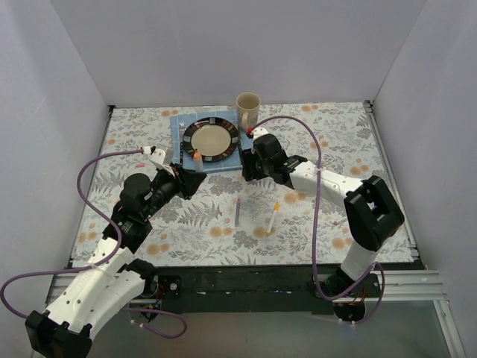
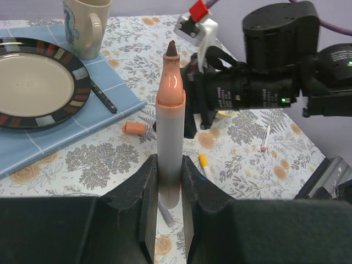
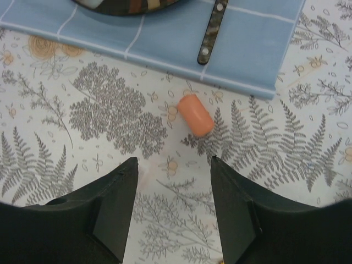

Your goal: Insert the pens into the pen caps

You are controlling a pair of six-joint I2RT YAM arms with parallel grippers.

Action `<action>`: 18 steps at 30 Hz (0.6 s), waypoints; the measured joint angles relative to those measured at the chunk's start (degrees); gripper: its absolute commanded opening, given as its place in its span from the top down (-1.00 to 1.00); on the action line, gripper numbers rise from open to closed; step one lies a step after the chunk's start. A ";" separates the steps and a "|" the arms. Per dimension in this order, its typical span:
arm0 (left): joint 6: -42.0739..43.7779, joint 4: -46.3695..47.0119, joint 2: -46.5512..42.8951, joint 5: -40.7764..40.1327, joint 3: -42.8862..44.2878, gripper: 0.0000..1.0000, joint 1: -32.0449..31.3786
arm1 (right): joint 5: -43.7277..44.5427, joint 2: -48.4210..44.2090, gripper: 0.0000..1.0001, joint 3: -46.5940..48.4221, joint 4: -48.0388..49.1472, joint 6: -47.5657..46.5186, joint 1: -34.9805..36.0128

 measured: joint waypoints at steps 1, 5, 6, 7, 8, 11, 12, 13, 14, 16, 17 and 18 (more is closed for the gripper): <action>0.00 0.02 0.02 0.00 0.00 1.00 0.00 | 0.07 1.88 -0.25 1.57 0.26 0.57 0.00; 0.02 0.02 0.13 0.04 0.00 1.00 0.00 | 1.36 7.76 -0.31 6.08 0.57 3.32 0.00; 0.04 0.02 0.15 0.07 0.00 1.00 0.00 | 2.62 9.22 -0.41 7.34 0.00 4.55 0.00; 0.09 0.02 0.17 0.09 0.00 1.00 0.00 | 4.11 10.80 -0.43 8.92 -1.20 6.43 0.00; 0.15 0.02 0.17 0.07 0.00 1.00 0.00 | 5.40 12.24 -0.46 10.49 -2.64 8.74 0.00; 0.17 0.04 0.26 0.13 0.00 1.00 0.00 | 8.22 14.99 -0.39 12.85 -5.70 16.48 0.00; 0.17 0.02 0.33 0.22 0.00 1.00 0.00 | 8.83 15.21 -0.35 12.83 -6.69 19.15 0.00; 0.17 0.02 0.37 0.33 0.00 1.00 0.00 | 9.20 15.23 -0.33 12.63 -7.13 21.11 0.00; 0.17 0.02 0.44 0.46 0.00 1.00 0.00 | 9.75 15.23 -0.31 12.33 -7.26 23.50 0.00; 0.17 0.02 0.50 0.57 0.00 1.00 0.00 | 11.34 15.32 -0.29 12.17 -7.43 27.23 0.02; 0.17 0.02 0.50 0.61 0.00 1.00 0.00 | 11.96 15.47 -0.28 12.20 -7.45 28.24 0.04; 0.17 0.04 0.50 0.68 0.00 1.00 0.00 | 12.68 15.72 -0.28 12.48 -7.91 29.66 0.07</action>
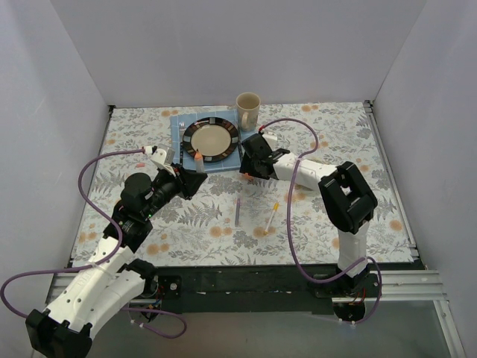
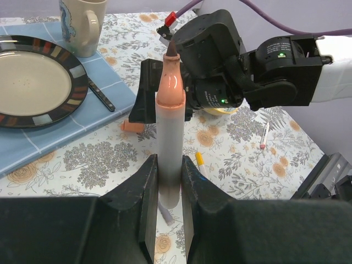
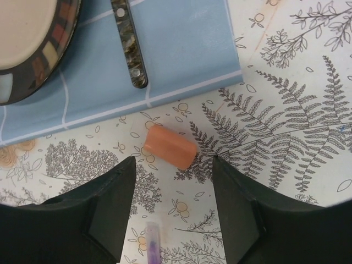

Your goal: Insert the pens into the pen caps

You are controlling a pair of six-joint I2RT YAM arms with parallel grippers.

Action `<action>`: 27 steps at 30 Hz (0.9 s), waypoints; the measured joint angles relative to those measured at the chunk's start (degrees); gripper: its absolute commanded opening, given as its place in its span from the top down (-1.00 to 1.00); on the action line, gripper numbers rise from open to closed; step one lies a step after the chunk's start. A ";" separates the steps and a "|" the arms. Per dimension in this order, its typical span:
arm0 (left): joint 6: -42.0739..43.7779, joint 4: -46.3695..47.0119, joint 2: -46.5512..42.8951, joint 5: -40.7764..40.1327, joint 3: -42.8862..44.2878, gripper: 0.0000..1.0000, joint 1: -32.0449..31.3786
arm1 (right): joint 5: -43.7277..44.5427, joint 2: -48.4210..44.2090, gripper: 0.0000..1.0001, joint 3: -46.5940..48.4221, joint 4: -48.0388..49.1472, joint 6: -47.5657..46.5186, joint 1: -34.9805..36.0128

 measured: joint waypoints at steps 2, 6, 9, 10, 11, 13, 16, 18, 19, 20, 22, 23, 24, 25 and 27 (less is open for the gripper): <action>0.00 -0.02 0.00 0.04 0.00 1.00 0.00 | 0.90 1.03 -0.30 1.05 -1.29 1.77 0.17; 0.00 0.00 0.00 0.07 0.00 1.00 0.00 | 2.47 4.74 -0.36 4.00 -3.32 5.55 0.87; 0.00 0.00 0.00 0.11 0.00 1.00 0.00 | 4.17 6.67 -0.35 5.70 -5.97 7.74 1.95; 0.00 0.00 0.00 0.13 0.00 1.00 0.00 | 5.01 7.13 -0.34 6.43 -6.54 8.17 2.27; 0.00 0.00 0.00 0.22 0.00 1.00 0.00 | 5.33 7.54 -0.33 7.17 -6.88 8.63 2.49; 0.00 0.00 0.00 0.26 0.00 1.00 0.00 | 5.99 8.31 -0.28 8.33 -7.52 9.03 2.89; 0.00 0.00 0.00 0.28 0.00 1.00 0.00 | 6.80 9.11 -0.15 9.16 -8.02 8.96 3.21; 0.00 0.00 0.00 0.31 0.00 1.00 0.00 | 7.19 9.25 0.01 9.20 -8.02 8.57 3.21; 0.00 0.00 0.00 0.28 0.00 1.00 0.00 | 7.23 9.29 0.03 9.18 -7.93 7.93 3.21; 0.00 0.00 -0.02 0.28 0.00 1.00 0.00 | 7.30 9.31 0.04 9.11 -7.65 6.91 3.21; 0.00 0.00 -0.02 0.31 0.00 1.00 0.00 | 7.26 9.33 0.05 8.66 -6.21 3.56 3.21; 0.02 0.00 -0.02 0.28 0.00 1.00 0.00 | 7.10 9.31 0.06 8.24 -4.94 1.70 3.21; 0.02 0.00 -0.02 0.31 0.00 1.00 0.00 | 6.64 9.16 0.12 7.61 -3.30 -1.09 3.21; 0.02 0.00 -0.02 0.28 0.00 1.00 0.00 | 5.92 8.90 0.16 6.84 -1.55 -4.35 3.21; 0.02 0.00 -0.02 0.31 0.00 1.00 0.00 | 2.14 7.67 0.23 4.39 2.47 -13.35 3.13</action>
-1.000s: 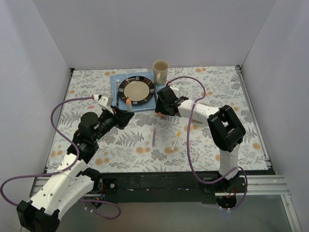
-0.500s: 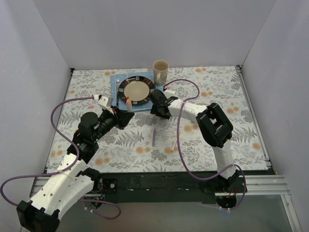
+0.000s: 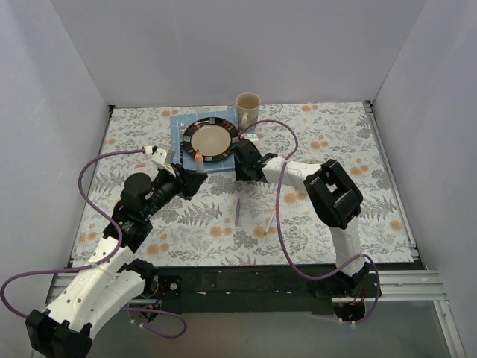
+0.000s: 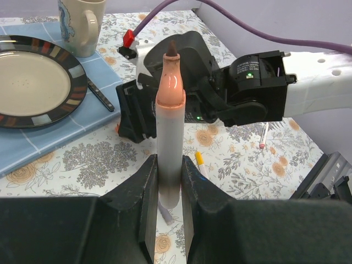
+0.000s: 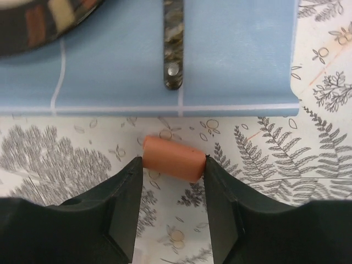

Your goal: Insert the pens into the pen caps

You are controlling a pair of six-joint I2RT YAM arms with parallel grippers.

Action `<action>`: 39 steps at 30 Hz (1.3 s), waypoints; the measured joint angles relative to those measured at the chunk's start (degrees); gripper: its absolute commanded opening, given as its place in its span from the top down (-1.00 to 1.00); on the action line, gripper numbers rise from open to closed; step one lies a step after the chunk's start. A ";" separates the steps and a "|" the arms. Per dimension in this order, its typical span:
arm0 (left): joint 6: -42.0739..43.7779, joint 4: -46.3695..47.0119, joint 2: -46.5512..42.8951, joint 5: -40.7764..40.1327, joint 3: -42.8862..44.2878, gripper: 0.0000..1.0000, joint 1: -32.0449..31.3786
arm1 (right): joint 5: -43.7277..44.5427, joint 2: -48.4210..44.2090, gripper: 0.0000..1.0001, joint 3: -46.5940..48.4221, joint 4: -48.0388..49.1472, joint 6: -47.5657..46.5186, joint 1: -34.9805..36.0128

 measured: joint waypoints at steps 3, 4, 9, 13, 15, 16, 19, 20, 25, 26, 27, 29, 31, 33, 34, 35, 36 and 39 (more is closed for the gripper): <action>0.00 0.00 0.00 -0.02 0.00 1.00 0.00 | -4.92 -3.41 0.27 -5.33 3.93 -12.35 -0.13; 0.00 0.00 0.00 -0.02 0.00 1.00 0.00 | -5.95 -5.03 0.28 -7.26 4.24 -15.32 -0.13; 0.00 0.00 0.00 -0.02 0.00 1.00 0.00 | -17.55 -18.23 0.26 -18.40 3.96 -35.23 -0.13; -0.02 0.00 0.00 0.07 0.00 1.00 0.00 | -30.69 -26.60 0.25 -22.84 0.76 -52.70 -0.02; -0.02 0.00 0.00 0.07 0.00 1.00 0.00 | -33.99 -26.71 0.24 -23.28 -1.22 -57.86 0.22; -0.02 0.00 -0.02 0.07 0.00 1.00 0.00 | -35.39 -26.32 0.23 -23.69 -2.10 -60.13 0.37; -0.02 0.00 -0.07 0.07 0.00 1.00 0.00 | -37.83 -25.11 0.17 -25.55 -5.31 -65.29 0.83; -0.02 0.00 -0.11 0.07 0.00 1.00 0.00 | -37.92 -25.09 0.10 -26.45 -5.90 -66.45 1.01; -0.02 0.00 -0.11 0.07 0.00 1.00 0.00 | -36.48 -25.14 -0.28 -28.30 -7.23 -69.59 2.47; -0.02 0.00 -0.11 0.07 0.00 1.00 0.00 | -35.80 -25.14 -0.34 -28.30 -7.15 -69.75 2.91; 0.00 0.00 -0.11 0.07 0.00 1.00 0.00 | -34.86 -25.11 -0.36 -28.30 -7.15 -69.44 3.30; -0.02 0.00 -0.11 0.07 0.00 1.00 0.00 | -32.89 -25.07 -0.43 -28.30 -6.95 -68.52 3.98; -0.02 0.00 -0.15 0.04 0.00 1.00 0.00 | -31.17 -25.07 -0.47 -28.33 -6.25 -66.69 4.44; -0.02 0.02 -0.17 0.02 0.00 1.00 0.00 | -29.14 -25.20 -0.49 -28.35 -4.94 -63.47 4.66; 0.00 0.00 -0.17 0.04 0.00 1.00 0.00 | -28.09 -25.46 -0.50 -28.35 -4.20 -61.29 4.66; -0.02 0.00 -0.17 0.02 0.00 1.00 0.00 | -26.86 -26.01 -0.51 -28.37 -3.50 -58.82 4.66; -0.02 0.00 -0.17 0.04 0.00 1.00 0.00 | -25.33 -26.86 -0.49 -28.37 -2.93 -56.26 4.66; -0.02 0.00 -0.24 0.04 0.00 1.00 0.00 | -20.79 -29.99 -0.38 -26.99 -3.10 -44.26 4.57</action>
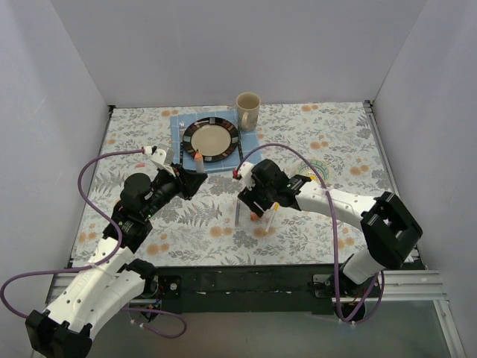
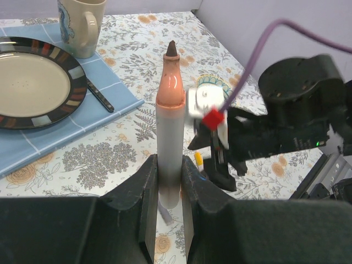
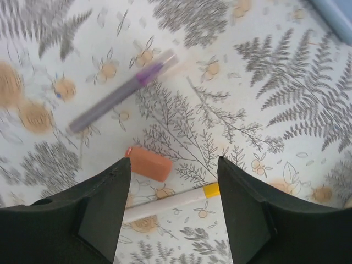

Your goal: Insert the pens into the pen caps

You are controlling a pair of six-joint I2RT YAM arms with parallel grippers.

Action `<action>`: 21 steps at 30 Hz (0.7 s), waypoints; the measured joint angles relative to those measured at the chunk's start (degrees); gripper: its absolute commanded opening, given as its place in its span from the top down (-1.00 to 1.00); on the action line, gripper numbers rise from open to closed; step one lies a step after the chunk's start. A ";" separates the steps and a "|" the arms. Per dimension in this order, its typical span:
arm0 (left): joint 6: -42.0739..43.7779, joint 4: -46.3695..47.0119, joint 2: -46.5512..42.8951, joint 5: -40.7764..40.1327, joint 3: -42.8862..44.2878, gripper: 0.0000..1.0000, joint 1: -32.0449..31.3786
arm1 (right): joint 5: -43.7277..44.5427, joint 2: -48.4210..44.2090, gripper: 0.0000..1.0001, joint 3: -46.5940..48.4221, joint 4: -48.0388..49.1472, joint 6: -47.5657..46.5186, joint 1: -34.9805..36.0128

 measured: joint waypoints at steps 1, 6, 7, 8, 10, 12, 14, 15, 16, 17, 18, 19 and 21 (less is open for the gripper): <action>0.00 0.00 -0.04 -0.02 0.00 1.00 0.00 | 1.20 -0.28 -0.38 1.36 -0.85 3.93 -0.04; 0.00 0.00 -0.50 0.00 0.00 1.00 0.00 | 8.68 0.37 -0.39 10.51 -7.32 35.15 -0.24; 0.00 0.00 -0.61 0.00 0.00 1.00 0.00 | 9.70 0.31 -0.40 10.99 -8.87 41.53 -0.26; 0.00 0.00 -0.76 0.00 0.00 1.00 0.00 | 10.69 0.28 -0.40 11.17 -10.71 47.78 -0.31; 0.00 0.00 -1.09 0.00 0.00 1.00 0.00 | 12.22 0.50 -0.38 11.82 -16.83 60.61 -0.37; -0.02 0.02 -1.42 0.02 0.00 1.00 0.00 | 13.00 1.33 -0.35 13.44 -22.97 70.93 -0.44; -0.02 0.04 -1.60 0.02 0.00 1.00 0.00 | 13.05 2.91 -0.30 15.76 -27.34 79.91 -0.57; -0.02 0.02 -1.68 0.02 0.00 1.00 0.00 | 12.68 3.85 -0.29 16.74 -28.65 84.13 -0.63; -0.02 0.00 -1.75 0.02 0.00 1.00 0.00 | 12.44 4.42 -0.28 17.11 -29.18 86.60 -0.63; -0.02 0.00 -1.84 0.02 0.00 1.00 0.00 | 11.91 5.20 -0.25 17.44 -29.83 89.85 -0.63; -0.02 0.00 -1.99 0.02 0.00 1.00 0.00 | 11.56 5.88 -0.24 17.51 -30.32 92.30 -0.63; -0.02 0.00 -2.16 0.02 0.00 1.00 0.00 | 11.26 6.54 -0.24 17.53 -30.88 94.68 -0.63; -0.02 0.02 -2.45 0.02 0.00 1.00 0.00 | 10.75 7.78 -0.21 17.53 -32.00 98.25 -0.63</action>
